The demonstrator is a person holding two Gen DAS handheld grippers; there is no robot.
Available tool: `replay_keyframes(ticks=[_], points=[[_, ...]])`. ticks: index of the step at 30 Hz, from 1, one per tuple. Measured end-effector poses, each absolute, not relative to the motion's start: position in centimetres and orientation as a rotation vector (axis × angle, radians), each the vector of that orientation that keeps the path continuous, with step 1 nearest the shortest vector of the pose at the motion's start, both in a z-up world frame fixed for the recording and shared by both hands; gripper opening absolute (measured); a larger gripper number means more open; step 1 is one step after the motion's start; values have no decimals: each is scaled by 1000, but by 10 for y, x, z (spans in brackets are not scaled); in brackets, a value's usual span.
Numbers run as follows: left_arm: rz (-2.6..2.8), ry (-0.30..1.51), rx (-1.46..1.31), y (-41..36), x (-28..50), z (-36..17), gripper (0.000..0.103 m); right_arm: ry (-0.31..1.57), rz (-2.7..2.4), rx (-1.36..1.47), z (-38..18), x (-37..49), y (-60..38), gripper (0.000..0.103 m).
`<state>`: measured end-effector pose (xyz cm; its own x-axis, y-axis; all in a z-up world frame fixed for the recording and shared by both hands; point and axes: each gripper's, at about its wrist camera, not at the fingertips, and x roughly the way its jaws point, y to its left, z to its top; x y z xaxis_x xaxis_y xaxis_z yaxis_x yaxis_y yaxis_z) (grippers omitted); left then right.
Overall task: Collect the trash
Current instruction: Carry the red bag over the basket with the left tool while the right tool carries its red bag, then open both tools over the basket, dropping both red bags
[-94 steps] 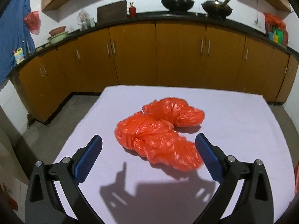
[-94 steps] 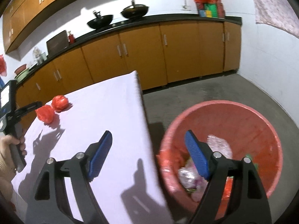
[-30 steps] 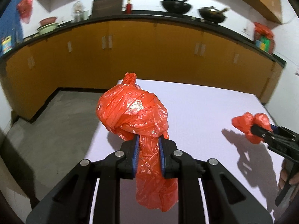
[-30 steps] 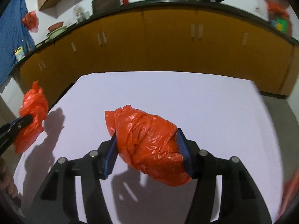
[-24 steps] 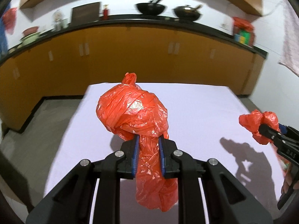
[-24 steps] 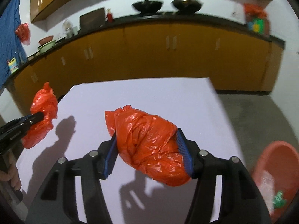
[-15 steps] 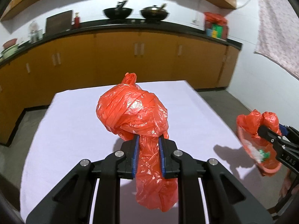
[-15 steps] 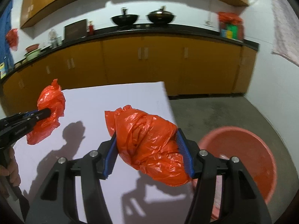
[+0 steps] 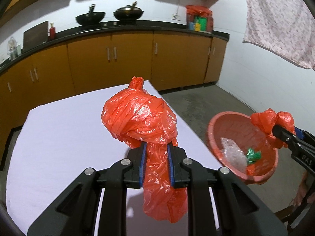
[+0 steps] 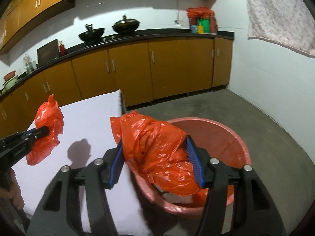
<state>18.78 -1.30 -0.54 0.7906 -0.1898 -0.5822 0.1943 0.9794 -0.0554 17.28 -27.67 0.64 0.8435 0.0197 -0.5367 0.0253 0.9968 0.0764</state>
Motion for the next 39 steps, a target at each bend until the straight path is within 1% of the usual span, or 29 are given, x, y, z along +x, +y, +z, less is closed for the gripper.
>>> replay_keyframes(ticks=[18,39], points=[[-344,664,40,-97,195,-17,18,557,-124,162,-3,176,-333,58],[-472,714,89,-159,211,-36,18,541,-191,238,-9,190,-367,58]])
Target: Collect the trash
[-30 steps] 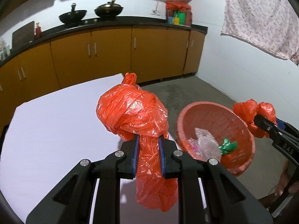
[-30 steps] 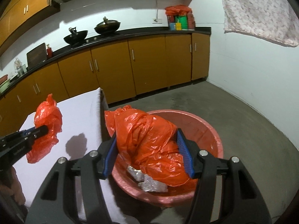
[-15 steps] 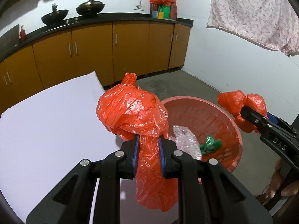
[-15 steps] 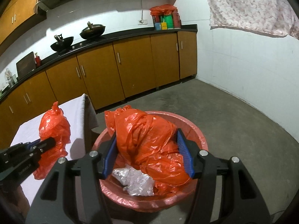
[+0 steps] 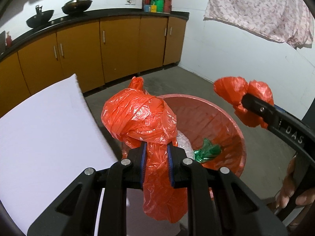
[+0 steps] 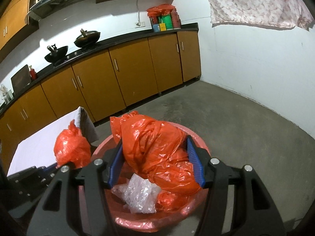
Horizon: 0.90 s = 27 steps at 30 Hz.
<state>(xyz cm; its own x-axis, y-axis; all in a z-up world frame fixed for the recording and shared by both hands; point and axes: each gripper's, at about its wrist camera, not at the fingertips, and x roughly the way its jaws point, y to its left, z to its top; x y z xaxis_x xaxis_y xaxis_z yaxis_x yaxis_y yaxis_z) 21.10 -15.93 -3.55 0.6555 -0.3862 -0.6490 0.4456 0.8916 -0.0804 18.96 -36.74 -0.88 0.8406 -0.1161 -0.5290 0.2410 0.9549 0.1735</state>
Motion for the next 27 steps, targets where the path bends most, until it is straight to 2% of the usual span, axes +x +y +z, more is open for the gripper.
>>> replay_keyframes(ticks=[6,8,10,12,20,27], points=[[-497,727,102,-171,217,-40,18,530,-193,254,-8,197,-373,59],[-505,735,104,-174,220,-43,20,525,-185,269,-8,200,-377,64],[-509,746,97,-172,224,-46,32,519,-180,288,-8,202,-380,66],[-500,750,88,-171,225,-48,50,520,-171,307,-8,203,-384,68],[-458,760,56,-153,224,-51,62,508,-199,367,-9,187,-404,79],[-374,654,35,-114,193,-25,92,417,-268,242,4,146,-389,99]])
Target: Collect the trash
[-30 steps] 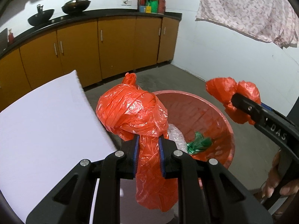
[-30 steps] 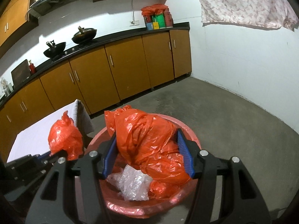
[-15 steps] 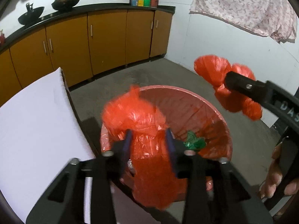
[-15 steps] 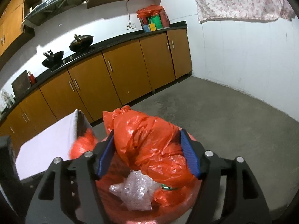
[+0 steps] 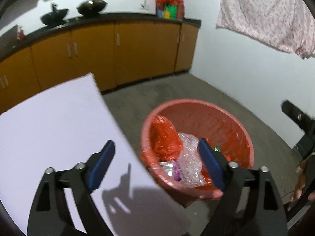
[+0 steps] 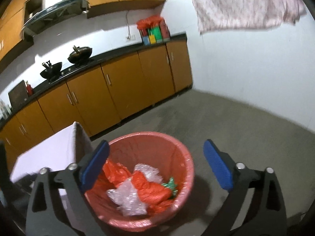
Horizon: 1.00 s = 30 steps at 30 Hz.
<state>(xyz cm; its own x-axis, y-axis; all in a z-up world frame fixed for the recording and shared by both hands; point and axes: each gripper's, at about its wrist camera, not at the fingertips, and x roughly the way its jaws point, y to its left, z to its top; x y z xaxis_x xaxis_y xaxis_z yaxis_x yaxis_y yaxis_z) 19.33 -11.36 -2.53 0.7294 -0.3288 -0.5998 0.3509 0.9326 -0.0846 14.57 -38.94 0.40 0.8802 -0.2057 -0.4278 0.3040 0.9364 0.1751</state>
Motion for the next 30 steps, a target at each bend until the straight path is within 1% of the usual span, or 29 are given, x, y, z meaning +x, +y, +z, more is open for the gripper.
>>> replay_keyframes(ticks=[1,5,10,15,22,30], points=[[-358,628,32,-106,185,-19,95,387,-288,208,7,136,-384,99],[-295,547,52,-83,152,2,101,318,-313,142,17,104,-367,99],[-223,461,72,-57,101,19,101,336,-280,97,28,71,-336,99],[-164,414,50,-30,61,27,101,326,-227,66,36,38,-304,99],[-88,380,14,0,33,30,101,330,-181,56,41,3,-272,99],[-50,341,26,16,7,27,101,328,-177,21,40,-20,-247,99]])
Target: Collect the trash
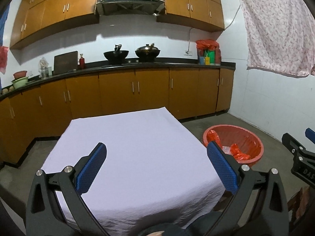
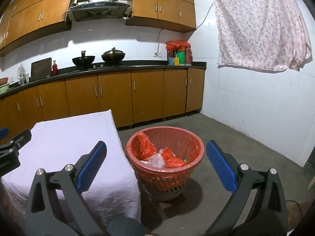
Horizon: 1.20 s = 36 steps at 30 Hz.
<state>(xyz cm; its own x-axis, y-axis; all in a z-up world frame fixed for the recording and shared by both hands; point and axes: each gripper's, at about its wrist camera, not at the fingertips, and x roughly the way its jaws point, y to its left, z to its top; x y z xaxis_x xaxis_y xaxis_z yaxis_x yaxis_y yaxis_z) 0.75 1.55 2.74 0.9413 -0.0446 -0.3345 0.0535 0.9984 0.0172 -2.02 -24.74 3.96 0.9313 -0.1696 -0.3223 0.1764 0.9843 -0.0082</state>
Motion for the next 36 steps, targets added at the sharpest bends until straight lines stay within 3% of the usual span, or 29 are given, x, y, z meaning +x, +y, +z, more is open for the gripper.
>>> replay_keyframes(ticks=[36], points=[[-20,348,-23,49,-13,9,101,318,-189,22,34,-42,-232,99]])
